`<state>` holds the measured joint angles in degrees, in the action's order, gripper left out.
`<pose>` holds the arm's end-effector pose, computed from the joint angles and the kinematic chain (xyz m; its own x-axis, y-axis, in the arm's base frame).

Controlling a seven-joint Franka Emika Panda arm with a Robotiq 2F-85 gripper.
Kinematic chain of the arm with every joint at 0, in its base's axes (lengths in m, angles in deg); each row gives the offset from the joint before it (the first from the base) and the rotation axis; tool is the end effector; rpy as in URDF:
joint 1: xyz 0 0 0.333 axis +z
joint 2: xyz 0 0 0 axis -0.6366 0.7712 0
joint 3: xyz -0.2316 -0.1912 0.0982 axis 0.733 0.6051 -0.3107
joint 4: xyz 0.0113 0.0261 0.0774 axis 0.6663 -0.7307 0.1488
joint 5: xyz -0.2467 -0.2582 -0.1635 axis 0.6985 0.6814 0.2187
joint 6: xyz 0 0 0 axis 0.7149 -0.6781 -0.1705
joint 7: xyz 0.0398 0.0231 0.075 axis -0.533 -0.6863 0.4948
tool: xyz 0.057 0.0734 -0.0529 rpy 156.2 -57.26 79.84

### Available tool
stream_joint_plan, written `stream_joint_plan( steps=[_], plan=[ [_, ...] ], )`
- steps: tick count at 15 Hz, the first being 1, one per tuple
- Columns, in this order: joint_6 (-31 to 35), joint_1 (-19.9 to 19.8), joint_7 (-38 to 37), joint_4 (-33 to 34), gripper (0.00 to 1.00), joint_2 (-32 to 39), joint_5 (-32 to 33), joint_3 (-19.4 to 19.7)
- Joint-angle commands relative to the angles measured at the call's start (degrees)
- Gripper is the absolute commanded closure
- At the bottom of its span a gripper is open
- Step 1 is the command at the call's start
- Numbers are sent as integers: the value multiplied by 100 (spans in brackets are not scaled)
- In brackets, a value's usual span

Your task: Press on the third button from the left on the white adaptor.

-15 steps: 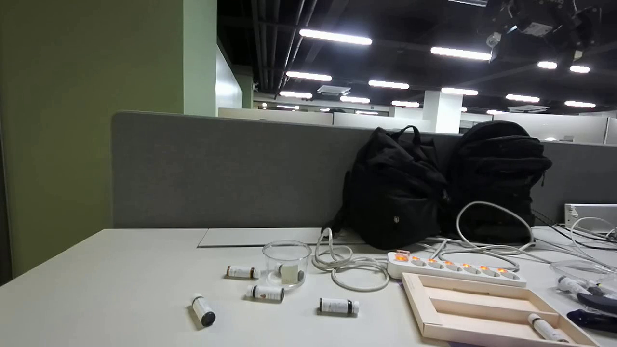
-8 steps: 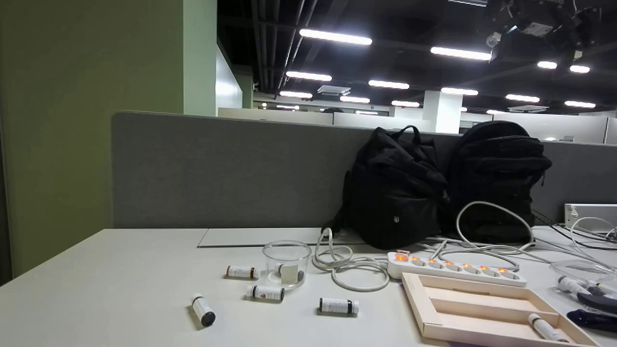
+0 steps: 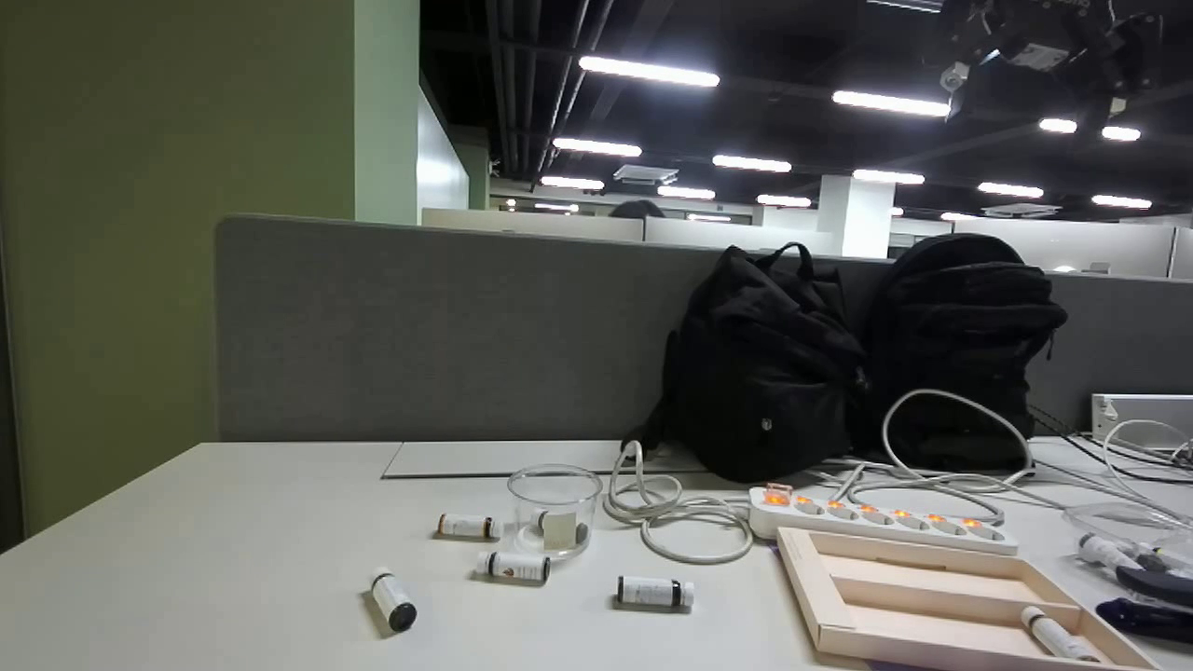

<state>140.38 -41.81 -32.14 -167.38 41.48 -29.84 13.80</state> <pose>0.3740 -0.0310 0.5045 0.9566 -0.2326 -0.1755 -0.2669 -0.9412 -0.2070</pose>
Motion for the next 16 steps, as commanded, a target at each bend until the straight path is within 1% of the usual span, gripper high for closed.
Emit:
stream_joint_plan(
  steps=[1,10,11,12,13,16],
  plan=[
    [-20,-91,35,13,0,8,-32,-73],
    [-20,-91,35,13,0,8,-32,-73],
    [6,-35,99,102,0,183,-191,-29],
    [257,27,228,176,0,418,-260,-53],
    [407,112,463,325,0,727,-438,-10],
    [1141,252,1145,788,0,1632,-942,98]
  ],
)
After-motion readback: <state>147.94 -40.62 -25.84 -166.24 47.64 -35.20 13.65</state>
